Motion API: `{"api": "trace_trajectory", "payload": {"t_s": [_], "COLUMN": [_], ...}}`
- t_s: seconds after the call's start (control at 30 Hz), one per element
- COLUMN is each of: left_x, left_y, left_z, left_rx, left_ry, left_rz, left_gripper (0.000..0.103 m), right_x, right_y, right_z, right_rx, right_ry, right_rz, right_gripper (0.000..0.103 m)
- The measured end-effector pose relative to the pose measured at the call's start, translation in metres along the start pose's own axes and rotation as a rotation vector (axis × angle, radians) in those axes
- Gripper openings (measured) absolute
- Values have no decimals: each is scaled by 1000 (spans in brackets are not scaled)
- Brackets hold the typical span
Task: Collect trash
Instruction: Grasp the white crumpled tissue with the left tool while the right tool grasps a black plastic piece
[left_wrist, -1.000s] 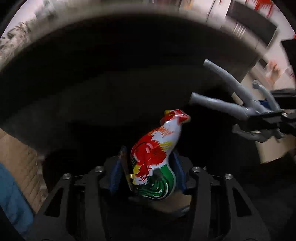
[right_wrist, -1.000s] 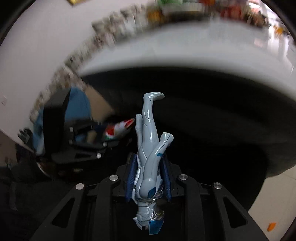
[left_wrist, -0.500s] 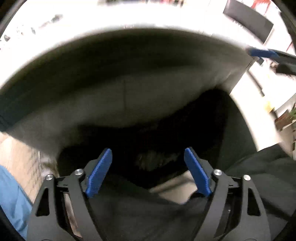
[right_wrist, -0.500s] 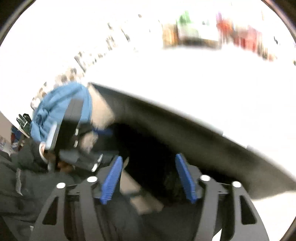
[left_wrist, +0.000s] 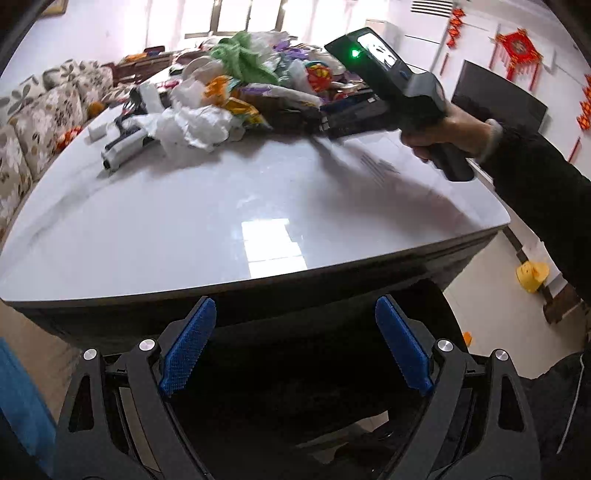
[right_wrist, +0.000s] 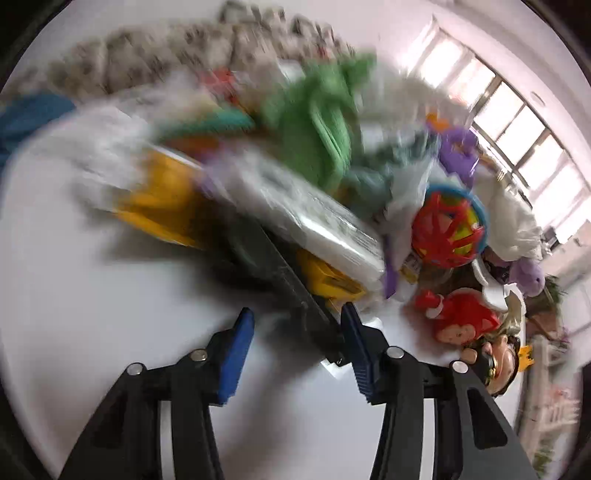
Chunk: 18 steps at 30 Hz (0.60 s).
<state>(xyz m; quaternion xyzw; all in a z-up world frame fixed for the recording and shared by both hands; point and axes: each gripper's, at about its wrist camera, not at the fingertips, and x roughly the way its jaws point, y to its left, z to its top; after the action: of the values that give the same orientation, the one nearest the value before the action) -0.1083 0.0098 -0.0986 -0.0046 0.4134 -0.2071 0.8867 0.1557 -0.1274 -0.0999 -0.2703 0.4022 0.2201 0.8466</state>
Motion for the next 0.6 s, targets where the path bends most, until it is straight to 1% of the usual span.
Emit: {"api": "trace_trajectory", "payload": {"t_s": [0.03, 0.07, 0.1, 0.13, 0.17, 0.2, 0.23, 0.27, 0.33, 0.4, 0.43, 0.5, 0.53, 0.6], "left_x": [3, 5, 3, 2, -2, -1, -2, -5, -5, 5, 12, 36, 44, 68], "left_y": [2, 5, 7, 9, 8, 8, 8, 9, 12, 19, 22, 34, 39, 46], "left_z": [3, 0, 4, 10, 17, 25, 32, 44, 60, 82, 89, 111, 118, 136], "left_rx": [-15, -24, -34, -38, -33, -24, -20, -30, -29, -16, -14, -13, -6, 35], "left_ry": [0, -2, -18, -42, -64, -73, -87, -118, -142, -176, -173, -136, -125, -91], "left_rz": [3, 9, -19, -10, 38, 60, 54, 36, 39, 126, 151, 220, 238, 308], "left_gripper": [86, 88, 89, 89, 89, 89, 89, 89, 89, 89, 89, 89, 89, 89], "right_x": [3, 2, -3, -13, -23, -32, -45, -58, -77, -95, -103, -116, -121, -126], "right_y": [-9, -13, -13, -14, -16, -19, -24, -29, -40, -46, -49, -50, -51, -51], "right_z": [2, 1, -4, -13, -25, -34, -49, -65, -93, -118, -134, -158, -168, -180], "right_rx": [54, 89, 99, 131, 182, 227, 290, 353, 451, 520, 556, 596, 613, 643], "right_ry": [25, 35, 27, 14, 3, -7, -21, -40, -67, -85, -92, -106, -111, -115], "right_rz": [38, 45, 58, 110, 164, 195, 230, 264, 328, 350, 361, 358, 352, 350], "right_gripper": [37, 37, 34, 34, 33, 30, 30, 30, 30, 30, 30, 30, 30, 30]}}
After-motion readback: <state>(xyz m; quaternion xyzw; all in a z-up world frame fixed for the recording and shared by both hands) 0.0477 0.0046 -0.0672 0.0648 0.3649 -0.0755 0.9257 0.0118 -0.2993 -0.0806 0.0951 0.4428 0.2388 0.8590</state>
